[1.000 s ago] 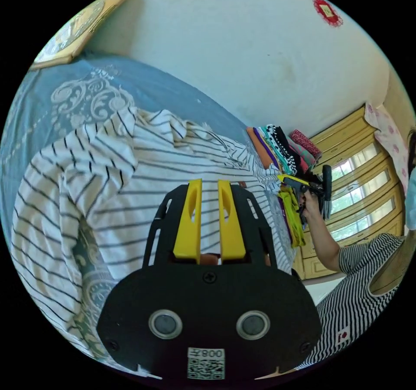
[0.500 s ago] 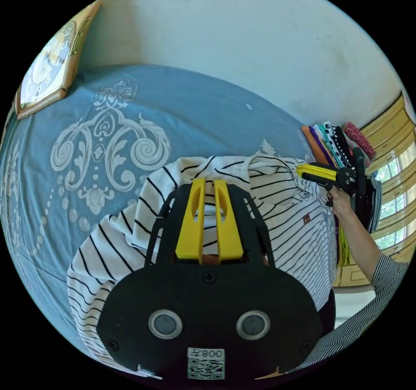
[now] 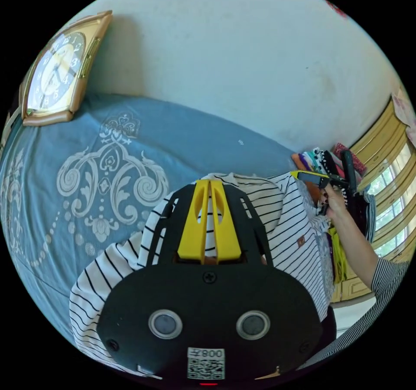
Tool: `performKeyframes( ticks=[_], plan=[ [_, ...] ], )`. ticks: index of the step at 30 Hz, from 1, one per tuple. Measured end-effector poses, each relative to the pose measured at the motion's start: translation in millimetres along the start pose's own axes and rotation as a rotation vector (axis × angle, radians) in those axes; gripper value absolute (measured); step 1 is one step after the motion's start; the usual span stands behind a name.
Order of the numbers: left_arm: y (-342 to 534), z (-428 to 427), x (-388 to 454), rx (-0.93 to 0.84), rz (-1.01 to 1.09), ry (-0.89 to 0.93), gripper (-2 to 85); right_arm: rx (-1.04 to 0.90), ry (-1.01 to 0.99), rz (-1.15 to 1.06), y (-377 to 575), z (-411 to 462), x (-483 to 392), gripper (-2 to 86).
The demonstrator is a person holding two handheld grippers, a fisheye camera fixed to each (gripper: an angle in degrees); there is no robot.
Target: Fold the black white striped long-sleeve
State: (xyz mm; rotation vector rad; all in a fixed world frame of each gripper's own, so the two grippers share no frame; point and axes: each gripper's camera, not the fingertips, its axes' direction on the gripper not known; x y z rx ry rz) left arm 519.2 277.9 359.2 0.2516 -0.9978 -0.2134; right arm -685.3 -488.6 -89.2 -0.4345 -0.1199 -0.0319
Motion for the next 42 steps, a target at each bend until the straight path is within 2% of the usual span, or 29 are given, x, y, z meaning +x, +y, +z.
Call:
performKeyframes(
  ticks=[4, 9, 11, 14, 19, 27, 32, 35, 39, 42],
  plan=[
    [8.7, 13.5, -14.7, -0.007, -0.031, 0.013, 2.0, -0.054, 0.043, 0.049, -9.9, 26.0, 14.6, 0.0],
    [25.0, -3.6, -26.6, 0.079, -0.004, 0.101, 4.1, 0.120, 0.016, 0.092, -3.3, -5.0, 25.3, 0.6],
    [25.7, -3.8, -19.8, 0.088, 0.047, 0.123, 4.6, 0.157, -0.043, -0.029, -3.4, -10.6, 5.9, 1.4],
    [23.3, 12.8, 0.8, 0.034, 0.139, 0.088, 5.4, 0.041, 0.078, -0.179, -14.2, 19.8, -32.6, 3.5],
    [30.2, 34.0, 10.3, 0.006, 0.168, 0.107, 5.8, -0.081, 0.165, -0.246, -20.1, 65.9, -51.0, 4.4],
    [40.7, 53.1, -7.2, -0.009, 0.148, 0.066, 3.9, -0.030, 0.201, -0.222, -23.4, 69.1, -43.6, 0.8],
    [40.4, 47.2, -13.8, 0.033, 0.150, 0.073, 3.5, 0.114, 0.041, -0.127, -38.6, 34.7, -23.0, 0.6],
    [41.3, 55.3, -21.2, 0.011, 0.136, 0.063, 4.0, 0.045, -0.020, -0.083, -57.4, 52.1, -7.8, 0.8],
    [57.4, 39.4, -40.9, 0.032, 0.092, 0.096, 5.7, -0.093, 0.028, -0.009, -65.8, 96.1, 10.7, 1.4],
    [76.8, 4.6, -66.4, 0.060, 0.080, 0.080, 7.1, -0.033, -0.027, 0.019, -59.1, 91.7, 23.2, 2.8]
  ],
)
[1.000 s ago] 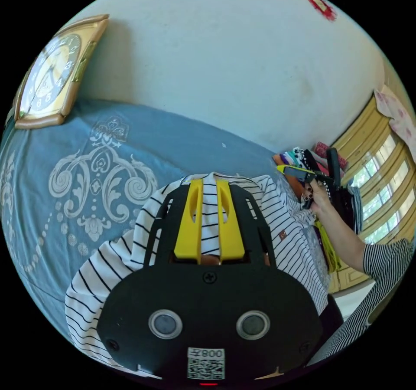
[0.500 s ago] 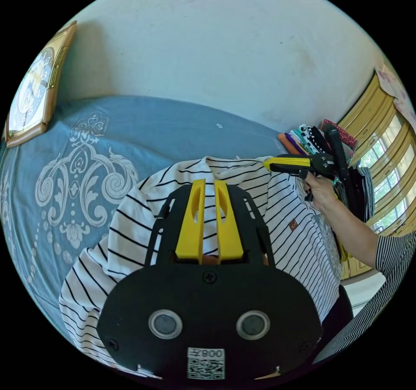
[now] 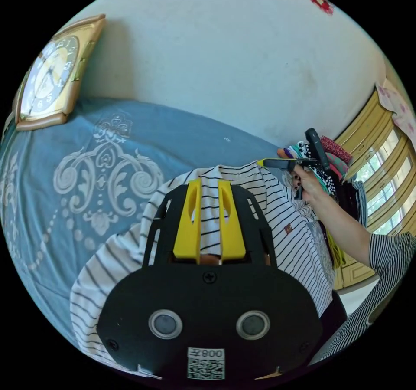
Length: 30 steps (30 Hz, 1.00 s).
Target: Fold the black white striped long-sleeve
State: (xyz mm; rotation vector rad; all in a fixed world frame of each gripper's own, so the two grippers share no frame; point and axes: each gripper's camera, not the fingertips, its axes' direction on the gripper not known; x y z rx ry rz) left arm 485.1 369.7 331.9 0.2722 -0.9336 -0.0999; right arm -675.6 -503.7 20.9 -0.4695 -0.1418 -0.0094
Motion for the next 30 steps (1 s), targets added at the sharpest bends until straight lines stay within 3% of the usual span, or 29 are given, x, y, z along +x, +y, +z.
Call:
performKeyframes(
  ticks=[8, 14, 19, 23, 30],
  plan=[
    [54.9, -52.5, -57.8, -0.078, -0.058, -0.145, 8.6, 0.143, -0.004, 0.051, 68.9, -42.3, 50.5, 6.8],
    [61.1, -34.6, -56.0, -0.186, -0.016, -0.258, 3.2, 0.026, 0.053, 0.121, 104.6, -21.2, 87.8, 6.8],
    [66.9, -76.8, -60.6, -0.088, -0.018, -0.279, 1.9, 0.039, 0.074, 0.088, 125.1, -19.1, 86.7, 6.8],
    [84.8, -67.3, -96.0, -0.170, -0.134, -0.226, 2.8, 0.022, 0.107, 0.016, 128.4, -8.1, 74.9, 7.4],
    [102.8, -101.5, -81.6, -0.015, -0.118, -0.189, 6.9, 0.014, 0.096, -0.037, 125.0, 14.1, 65.1, 7.5]
  ],
)
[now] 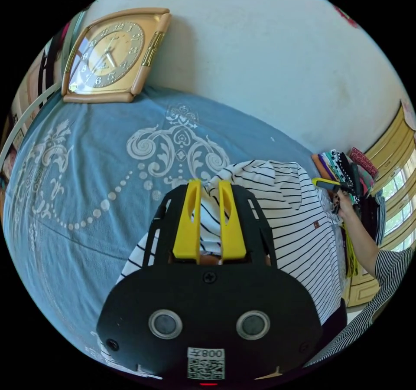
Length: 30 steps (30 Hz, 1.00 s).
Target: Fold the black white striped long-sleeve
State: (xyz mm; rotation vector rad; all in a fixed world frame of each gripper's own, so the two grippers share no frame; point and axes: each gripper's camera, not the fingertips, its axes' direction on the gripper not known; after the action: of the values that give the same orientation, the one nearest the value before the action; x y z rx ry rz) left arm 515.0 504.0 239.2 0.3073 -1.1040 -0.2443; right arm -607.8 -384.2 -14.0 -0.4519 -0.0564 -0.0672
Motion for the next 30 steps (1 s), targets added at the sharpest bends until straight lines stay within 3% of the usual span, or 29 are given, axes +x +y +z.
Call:
performKeyframes(
  ticks=[3, 7, 13, 17, 22, 30],
  plan=[
    [2.5, 0.3, 4.2, 0.021, 0.027, 0.037, 6.8, -0.028, 0.016, 0.005, 5.7, 12.3, -2.3, 4.9],
    [2.1, 24.1, -0.5, -0.101, 0.014, 0.007, 3.3, -0.031, 0.036, 0.000, 20.6, 10.5, -4.7, 1.0],
    [16.1, -4.1, -21.8, -0.047, -0.029, -0.064, 1.6, 0.023, 0.030, 0.082, 45.7, -4.5, 15.2, 0.5],
    [30.8, -13.8, -49.6, -0.042, -0.107, 0.005, 3.4, -0.037, -0.037, 0.163, 64.2, 22.1, 27.0, 0.7],
    [58.8, -75.6, -67.9, 0.024, -0.114, 0.104, 6.9, 0.061, -0.086, 0.204, 98.0, 1.0, 34.3, 1.4],
    [137.4, -113.1, -77.3, -0.256, 0.000, -0.119, 5.6, 0.079, -0.025, 0.084, 207.6, -40.4, -6.9, 3.9]
  ],
)
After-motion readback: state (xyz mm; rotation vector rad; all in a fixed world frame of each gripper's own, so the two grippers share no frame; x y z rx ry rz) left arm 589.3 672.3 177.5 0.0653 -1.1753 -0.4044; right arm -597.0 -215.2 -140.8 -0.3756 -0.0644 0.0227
